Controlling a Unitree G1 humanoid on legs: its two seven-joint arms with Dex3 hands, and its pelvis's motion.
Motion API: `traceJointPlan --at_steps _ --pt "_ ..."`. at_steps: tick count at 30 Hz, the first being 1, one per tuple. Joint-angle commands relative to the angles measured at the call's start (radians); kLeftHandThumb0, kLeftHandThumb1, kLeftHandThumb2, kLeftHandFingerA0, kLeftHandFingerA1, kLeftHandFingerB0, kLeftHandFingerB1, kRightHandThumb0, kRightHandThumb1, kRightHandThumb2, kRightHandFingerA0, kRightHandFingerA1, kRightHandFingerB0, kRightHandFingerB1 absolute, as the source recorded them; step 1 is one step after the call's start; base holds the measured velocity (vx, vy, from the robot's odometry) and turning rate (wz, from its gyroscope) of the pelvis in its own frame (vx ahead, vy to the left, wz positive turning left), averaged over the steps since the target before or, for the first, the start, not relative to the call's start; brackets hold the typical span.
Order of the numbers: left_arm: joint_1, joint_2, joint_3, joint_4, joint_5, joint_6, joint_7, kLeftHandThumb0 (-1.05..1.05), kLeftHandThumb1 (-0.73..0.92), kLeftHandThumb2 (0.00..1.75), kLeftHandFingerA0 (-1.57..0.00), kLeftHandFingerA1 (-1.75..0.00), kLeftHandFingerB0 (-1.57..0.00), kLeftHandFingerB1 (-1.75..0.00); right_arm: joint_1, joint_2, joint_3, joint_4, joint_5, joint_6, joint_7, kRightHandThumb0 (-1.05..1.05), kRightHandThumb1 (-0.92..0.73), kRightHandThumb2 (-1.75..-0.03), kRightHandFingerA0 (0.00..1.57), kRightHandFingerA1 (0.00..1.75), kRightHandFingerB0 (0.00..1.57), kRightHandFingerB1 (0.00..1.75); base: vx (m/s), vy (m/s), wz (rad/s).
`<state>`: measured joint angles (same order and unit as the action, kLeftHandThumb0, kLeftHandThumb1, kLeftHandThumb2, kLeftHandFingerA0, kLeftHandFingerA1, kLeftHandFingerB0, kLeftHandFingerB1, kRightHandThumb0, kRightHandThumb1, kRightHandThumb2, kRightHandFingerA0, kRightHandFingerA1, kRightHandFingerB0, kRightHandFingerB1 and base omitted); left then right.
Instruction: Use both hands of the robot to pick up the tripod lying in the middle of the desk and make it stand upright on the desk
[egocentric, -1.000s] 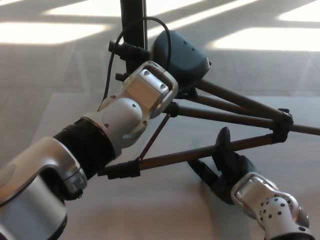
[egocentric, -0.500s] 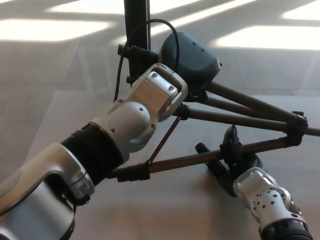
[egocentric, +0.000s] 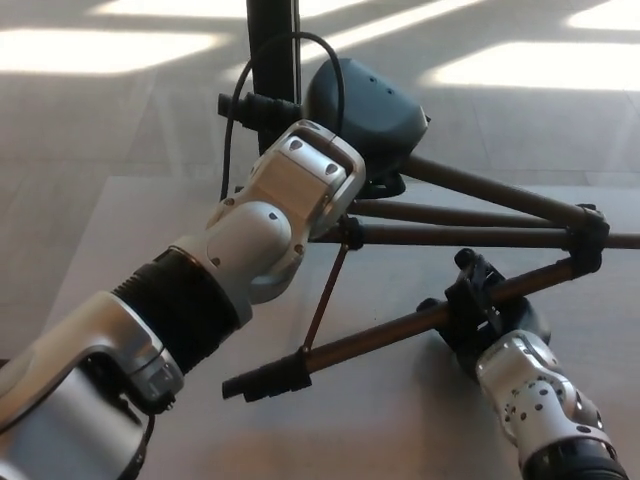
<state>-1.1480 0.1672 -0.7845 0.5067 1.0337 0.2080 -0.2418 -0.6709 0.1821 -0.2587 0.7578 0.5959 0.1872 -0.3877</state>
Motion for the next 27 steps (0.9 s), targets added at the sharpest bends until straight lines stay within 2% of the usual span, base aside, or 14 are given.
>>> traceJointPlan --at_steps 1,7,8,9,12,16,18,19,21,22,23,25,26,27 --pt "-0.001 0.005 0.041 -0.029 -0.004 -0.002 -0.012 -0.30 0.59 0.66 -0.86 -1.40 -0.74 -0.79 0.050 -0.137 0.210 -0.155 -0.253 0.110 0.065 -0.24 -0.44 -1.40 1.04 1.75 0.89 1.55 0.00 0.000 0.00" --pt "0.006 -0.039 0.173 0.018 -0.076 0.071 0.081 -0.26 0.65 0.77 -0.85 -1.04 -0.74 -0.79 0.009 -0.303 0.357 -0.292 -0.330 0.237 0.102 -0.21 -0.50 -1.26 0.98 1.75 0.84 1.59 0.00 0.000 0.00" --pt "0.004 -0.041 0.195 0.028 -0.087 0.059 0.117 -0.25 0.65 0.77 -0.87 -1.08 -0.75 -0.80 -0.006 -0.314 0.362 -0.301 -0.327 0.255 0.090 -0.20 -0.48 -1.26 0.96 1.75 0.83 1.57 0.00 0.000 0.00" --pt "-0.020 -0.046 0.230 0.051 -0.111 0.059 0.130 -0.24 0.65 0.78 -0.84 -1.39 -0.74 -0.88 -0.040 -0.352 0.397 -0.316 -0.353 0.276 0.100 -0.19 -0.48 -1.26 0.97 1.75 0.82 1.54 0.00 0.000 0.00" --pt "-0.040 -0.048 0.264 0.066 -0.125 0.038 0.148 -0.22 0.56 0.84 -0.90 -1.63 -0.80 -1.04 -0.068 -0.402 0.431 -0.340 -0.363 0.258 0.125 -0.20 -0.43 -1.24 1.01 1.67 0.87 1.42 0.00 0.000 0.00" --pt "-0.036 -0.056 0.290 0.072 -0.129 0.011 0.181 -0.18 0.48 0.94 -0.93 -1.61 -0.84 -1.09 -0.122 -0.465 0.459 -0.356 -0.369 0.261 0.147 -0.21 -0.49 -1.18 1.02 1.61 0.88 1.38 0.00 0.000 0.00" --pt "-0.020 -0.052 0.286 0.065 -0.111 0.021 0.176 -0.23 0.54 0.92 -0.90 -1.45 -0.82 -1.06 -0.177 -0.484 0.451 -0.357 -0.346 0.289 0.149 -0.24 -0.55 -1.07 0.99 1.67 0.81 1.39 0.00 0.000 0.00" --pt "-0.010 -0.055 0.295 0.065 -0.114 0.019 0.186 -0.17 0.51 0.91 -0.90 -1.63 -0.78 -1.38 -0.200 -0.501 0.463 -0.355 -0.350 0.288 0.163 -0.23 -0.55 -1.09 0.96 1.70 0.81 1.47 0.00 0.000 0.00" --pt "0.008 -0.059 0.308 0.062 -0.117 0.017 0.200 -0.17 0.51 0.91 -0.90 -1.63 -0.78 -1.38 -0.236 -0.525 0.483 -0.350 -0.355 0.286 0.184 -0.23 -0.55 -1.09 0.96 1.70 0.81 1.47 0.00 0.000 0.00" --pt "0.017 -0.062 0.316 0.059 -0.125 0.028 0.188 -0.20 0.56 0.84 -0.90 -1.50 -0.79 -1.12 -0.261 -0.549 0.481 -0.332 -0.347 0.239 0.255 -0.56 -0.66 -0.78 0.98 1.66 0.85 1.35 0.00 0.000 0.00" --pt "0.034 -0.068 0.330 0.059 -0.138 0.041 0.175 -0.20 0.56 0.82 -0.91 -1.41 -0.84 -1.01 -0.312 -0.598 0.482 -0.291 -0.330 0.173 0.383 -0.56 -0.68 -0.68 0.85 1.48 0.75 1.08 0.00 0.000 0.00" --pt "0.046 -0.076 0.338 0.058 -0.141 0.046 0.179 -0.19 0.57 0.81 -0.89 -1.43 -0.82 -1.07 -0.331 -0.624 0.497 -0.252 -0.354 0.081 0.433 -0.73 -0.81 -0.68 0.89 1.50 0.77 1.10 0.00 0.000 0.00" --pt "0.059 -0.085 0.345 0.056 -0.142 0.061 0.189 -0.19 0.57 0.78 -0.90 -1.30 -0.83 -0.97 -0.314 -0.589 0.391 -0.075 -0.232 -0.328 0.758 -1.04 -0.88 -0.70 0.93 1.61 0.69 1.15 0.00 0.000 0.00" --pt "0.072 -0.094 0.357 0.049 -0.155 0.066 0.195 -0.17 0.57 0.81 -0.91 -1.21 -0.84 -0.96 -0.358 -0.642 0.518 -0.144 -0.392 -0.132 0.553 -1.05 -0.89 -0.71 1.00 1.49 0.72 1.14 0.00 0.000 0.00"
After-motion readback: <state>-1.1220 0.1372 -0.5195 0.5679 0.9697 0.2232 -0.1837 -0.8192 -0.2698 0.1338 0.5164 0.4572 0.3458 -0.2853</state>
